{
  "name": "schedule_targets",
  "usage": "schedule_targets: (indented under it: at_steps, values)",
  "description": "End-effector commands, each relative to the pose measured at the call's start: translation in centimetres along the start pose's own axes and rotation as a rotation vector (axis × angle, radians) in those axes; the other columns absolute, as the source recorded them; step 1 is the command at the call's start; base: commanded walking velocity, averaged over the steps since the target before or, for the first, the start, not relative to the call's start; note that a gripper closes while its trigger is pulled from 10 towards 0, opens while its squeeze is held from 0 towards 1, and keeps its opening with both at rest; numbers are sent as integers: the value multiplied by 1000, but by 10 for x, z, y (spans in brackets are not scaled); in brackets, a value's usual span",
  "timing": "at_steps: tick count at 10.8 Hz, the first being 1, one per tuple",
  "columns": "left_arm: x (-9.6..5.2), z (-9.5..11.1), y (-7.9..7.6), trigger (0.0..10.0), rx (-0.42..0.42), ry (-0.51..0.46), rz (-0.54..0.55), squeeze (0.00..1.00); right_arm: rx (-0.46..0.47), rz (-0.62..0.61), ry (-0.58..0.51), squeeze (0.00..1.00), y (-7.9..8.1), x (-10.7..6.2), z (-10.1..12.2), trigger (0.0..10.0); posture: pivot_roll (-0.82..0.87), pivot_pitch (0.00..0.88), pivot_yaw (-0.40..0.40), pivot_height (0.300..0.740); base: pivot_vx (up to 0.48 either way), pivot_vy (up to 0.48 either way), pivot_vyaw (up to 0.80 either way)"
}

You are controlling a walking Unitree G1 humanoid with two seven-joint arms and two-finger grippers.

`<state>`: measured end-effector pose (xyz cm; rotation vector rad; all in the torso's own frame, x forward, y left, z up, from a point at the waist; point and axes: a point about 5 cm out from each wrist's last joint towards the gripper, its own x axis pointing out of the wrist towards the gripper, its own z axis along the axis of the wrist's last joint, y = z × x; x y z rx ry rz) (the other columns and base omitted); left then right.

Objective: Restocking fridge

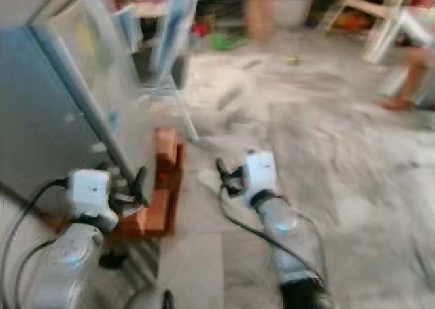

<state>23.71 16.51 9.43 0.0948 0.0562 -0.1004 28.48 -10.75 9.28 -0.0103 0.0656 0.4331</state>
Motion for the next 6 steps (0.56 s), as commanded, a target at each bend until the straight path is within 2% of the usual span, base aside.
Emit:
schedule_targets:
  at_steps: [1, 4, 6]
  values:
    - [1, 4, -6, 10000, -7, -20, -15, 0, -15, -30, 15, 0, -10, -6, -2, 10000, 98, 113, 6, 740, 341, 0, 0]
    - [3, 5, -6, 10000, 0, -18, -3, 0, -13, -21, 16, 0, -10, -6, -2, 10000, 97, 111, 5, 740, 366, 0, 0]
    - [5, 3, 3, 10000, 31, -6, 79, 0, -16, -22, 17, 0, -10, -6, -1, 10000, 100, 110, 4, 740, 0, 0, 0]
